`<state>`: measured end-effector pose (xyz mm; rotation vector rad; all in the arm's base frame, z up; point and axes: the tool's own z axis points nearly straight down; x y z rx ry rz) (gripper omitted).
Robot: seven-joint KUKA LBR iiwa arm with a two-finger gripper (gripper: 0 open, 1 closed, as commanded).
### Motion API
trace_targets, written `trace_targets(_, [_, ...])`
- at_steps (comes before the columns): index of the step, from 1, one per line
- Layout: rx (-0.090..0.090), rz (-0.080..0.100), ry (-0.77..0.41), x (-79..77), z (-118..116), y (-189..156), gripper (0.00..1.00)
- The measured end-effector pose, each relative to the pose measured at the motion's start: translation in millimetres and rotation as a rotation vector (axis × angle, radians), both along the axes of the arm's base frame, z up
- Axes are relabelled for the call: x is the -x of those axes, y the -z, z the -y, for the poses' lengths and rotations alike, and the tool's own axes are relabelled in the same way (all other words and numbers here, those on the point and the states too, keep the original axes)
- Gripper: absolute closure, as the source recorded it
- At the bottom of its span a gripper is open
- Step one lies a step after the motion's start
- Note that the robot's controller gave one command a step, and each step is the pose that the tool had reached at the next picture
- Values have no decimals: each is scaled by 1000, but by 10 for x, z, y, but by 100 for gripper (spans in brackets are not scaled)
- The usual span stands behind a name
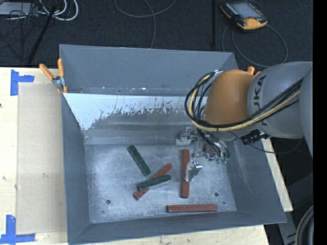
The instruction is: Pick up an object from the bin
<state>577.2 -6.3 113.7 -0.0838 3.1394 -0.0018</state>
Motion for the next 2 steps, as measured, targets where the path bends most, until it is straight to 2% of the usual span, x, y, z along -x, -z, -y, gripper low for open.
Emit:
trace_targets(1, [-6, -2, -120, -82, -185, 196, 0])
trace_targets(2, [0, 13, -314, 73, -524, 372, 100])
